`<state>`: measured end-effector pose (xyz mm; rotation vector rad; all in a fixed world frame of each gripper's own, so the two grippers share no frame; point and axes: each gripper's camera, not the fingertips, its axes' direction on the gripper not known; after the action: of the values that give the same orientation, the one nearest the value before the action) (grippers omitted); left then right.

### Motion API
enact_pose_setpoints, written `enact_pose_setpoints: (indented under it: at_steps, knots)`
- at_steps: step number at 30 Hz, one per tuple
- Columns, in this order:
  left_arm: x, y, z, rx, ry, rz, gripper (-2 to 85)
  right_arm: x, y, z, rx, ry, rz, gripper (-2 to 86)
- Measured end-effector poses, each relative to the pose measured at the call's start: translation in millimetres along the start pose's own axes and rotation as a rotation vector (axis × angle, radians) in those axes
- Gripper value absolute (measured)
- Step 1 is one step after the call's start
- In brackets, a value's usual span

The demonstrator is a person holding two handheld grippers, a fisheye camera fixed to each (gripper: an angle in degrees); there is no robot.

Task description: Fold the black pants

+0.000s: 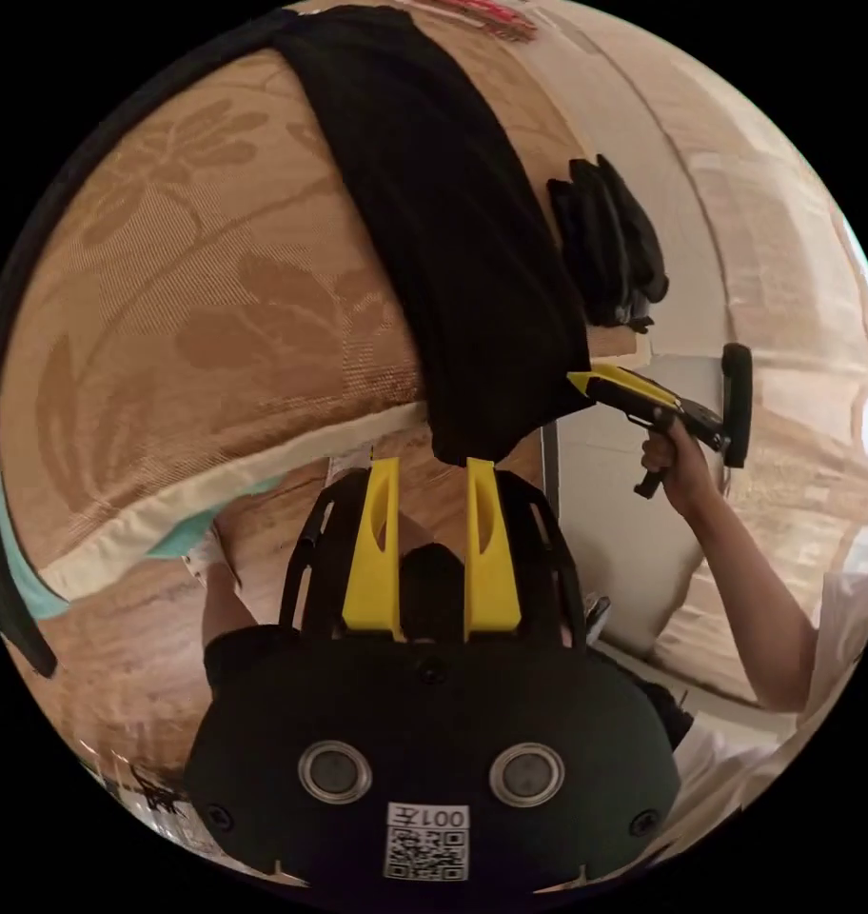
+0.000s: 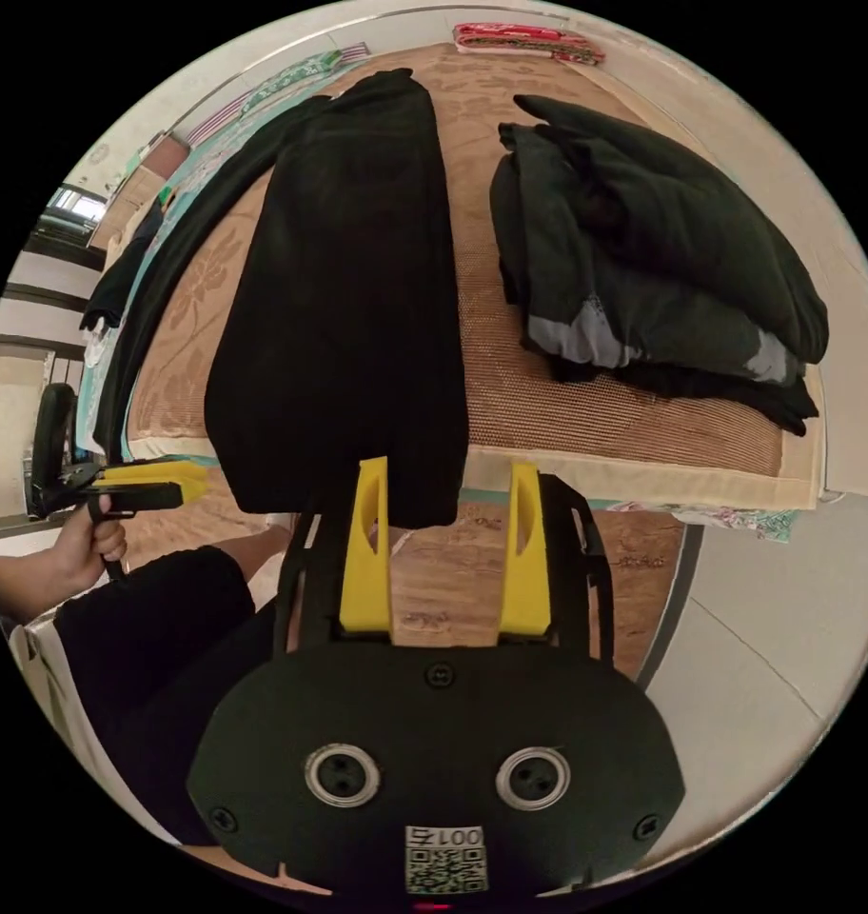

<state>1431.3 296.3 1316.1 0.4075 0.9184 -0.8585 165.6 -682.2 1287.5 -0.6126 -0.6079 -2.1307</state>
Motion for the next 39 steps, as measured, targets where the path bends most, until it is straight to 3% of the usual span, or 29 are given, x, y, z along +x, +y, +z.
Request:
enact_pose_setpoints:
  at_steps: [9, 15, 18, 27, 34, 39]
  knots:
    - [-35.6, -35.7, 88.4, 0.003, 0.154, -0.181, 4.4, 25.0, 7.5, -43.3, -0.018, -0.153, 0.054, 5.1]
    - [-59.2, -34.2, 130.0, 0.019, 0.238, -0.102, -0.6, 53.6, 31.3, -103.1, 0.061, -0.355, 0.038, 2.6]
    - [-63.3, -13.0, 151.7, -0.009, 0.285, -0.042, -1.1, 60.9, 50.4, -126.7, 0.015, -0.345, 0.03, 2.3]
    - [-85.1, 47.9, 218.0, 0.058, 0.334, -0.133, -1.1, 51.6, 66.5, -165.0, -0.037, -0.375, 0.001, 1.7]
    - [-76.8, 79.3, 275.9, 0.041, 0.233, -0.059, 4.4, 49.4, 65.1, -193.4, -0.088, -0.399, 0.026, 1.6]
    - [-13.9, 104.0, 265.7, 0.153, -0.083, 0.088, 8.3, 19.2, 45.7, -243.2, -0.09, -0.409, -0.132, 1.6]
